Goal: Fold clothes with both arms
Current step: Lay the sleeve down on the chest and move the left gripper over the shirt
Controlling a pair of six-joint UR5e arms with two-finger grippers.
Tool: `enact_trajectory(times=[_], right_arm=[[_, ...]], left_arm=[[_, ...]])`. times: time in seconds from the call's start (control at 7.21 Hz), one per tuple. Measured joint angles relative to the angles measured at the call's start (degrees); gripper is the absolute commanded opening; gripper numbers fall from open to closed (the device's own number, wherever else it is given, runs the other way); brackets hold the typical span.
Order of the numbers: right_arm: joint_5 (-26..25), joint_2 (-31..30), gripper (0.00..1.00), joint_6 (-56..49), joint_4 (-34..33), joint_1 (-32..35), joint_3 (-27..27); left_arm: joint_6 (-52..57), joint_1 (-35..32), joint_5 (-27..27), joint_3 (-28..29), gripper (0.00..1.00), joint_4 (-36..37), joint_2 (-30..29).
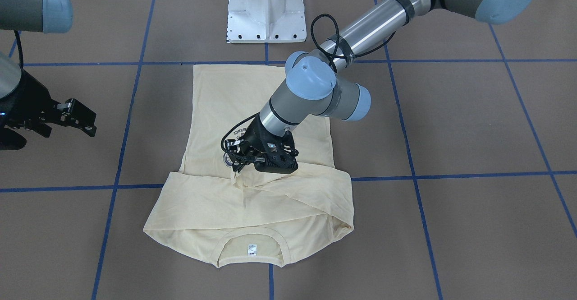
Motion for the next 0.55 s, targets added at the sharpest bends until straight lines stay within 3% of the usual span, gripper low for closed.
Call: enact_trajectory(times=[0.42,0.55], right_arm=[[0.58,-0.01,1.0,0.01,0.0,0.13,-0.01],[0.62,-0.02,1.0,0.01,0.0,0.24,-0.01]], left_arm=[[-4.35,3.62,3.11,-1.47,0.0,0.18,-0.39],[-5.53,4.46,3.27,-2.19,0.41,0.27,-0.38]])
